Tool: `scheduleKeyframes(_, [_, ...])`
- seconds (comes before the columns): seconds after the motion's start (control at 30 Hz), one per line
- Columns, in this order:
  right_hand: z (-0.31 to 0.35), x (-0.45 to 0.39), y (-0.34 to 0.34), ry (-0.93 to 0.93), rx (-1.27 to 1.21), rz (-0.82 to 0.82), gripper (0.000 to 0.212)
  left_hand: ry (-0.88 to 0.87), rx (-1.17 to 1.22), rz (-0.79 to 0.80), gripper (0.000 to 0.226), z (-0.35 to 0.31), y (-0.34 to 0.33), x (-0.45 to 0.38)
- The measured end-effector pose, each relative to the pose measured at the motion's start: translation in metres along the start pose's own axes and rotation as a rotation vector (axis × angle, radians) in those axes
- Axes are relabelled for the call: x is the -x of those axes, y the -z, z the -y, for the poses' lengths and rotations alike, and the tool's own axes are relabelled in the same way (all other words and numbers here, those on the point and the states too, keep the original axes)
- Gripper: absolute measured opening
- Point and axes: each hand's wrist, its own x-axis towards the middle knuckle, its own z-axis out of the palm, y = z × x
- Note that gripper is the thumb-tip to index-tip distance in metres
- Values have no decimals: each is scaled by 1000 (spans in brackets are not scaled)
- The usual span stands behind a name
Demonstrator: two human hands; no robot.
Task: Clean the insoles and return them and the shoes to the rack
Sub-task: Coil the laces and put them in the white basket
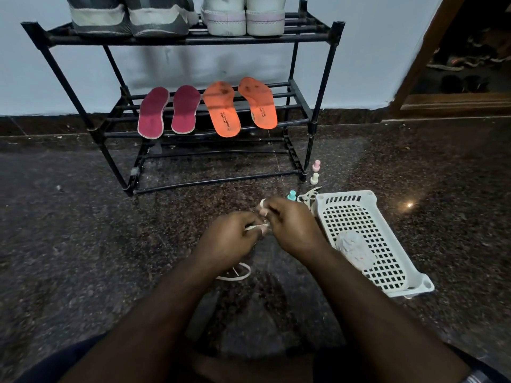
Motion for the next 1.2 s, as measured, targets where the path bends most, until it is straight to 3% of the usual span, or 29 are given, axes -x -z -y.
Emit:
scheduleKeyframes(0.1, [-2,-2,-1,-105,21,173,17,-25,20,-46,6,1,9,0])
scheduleKeyframes(0.27, [10,2,7,-392,-588,361,25,-66,73,-121,4,4,15,-2])
scheduleKeyframes(0.43, [3,0,14,-528,-740,479,25,-88,141,-150,8,4,15,-4])
scheduleKeyframes(0.53, [6,2,17,-566,-808,553,21,-40,278,-67,21,5,20,-5])
scheduleKeyframes(0.67, [10,3,21,-597,-828,547,19,2,311,27,17,7,23,-6])
scheduleKeyframes(0.83, [8,2,14,-653,-967,361,12,-25,354,-16,12,4,20,-4])
scheduleKeyframes(1.03, [4,-2,17,-608,-879,241,9,132,256,-61,5,13,24,-7])
scheduleKeyframes(1.13, [7,-1,18,-528,-814,181,8,144,264,-71,22,13,23,-7])
scheduleKeyframes(1.2, [11,0,20,-525,-921,223,12,95,322,-42,36,15,21,-9])
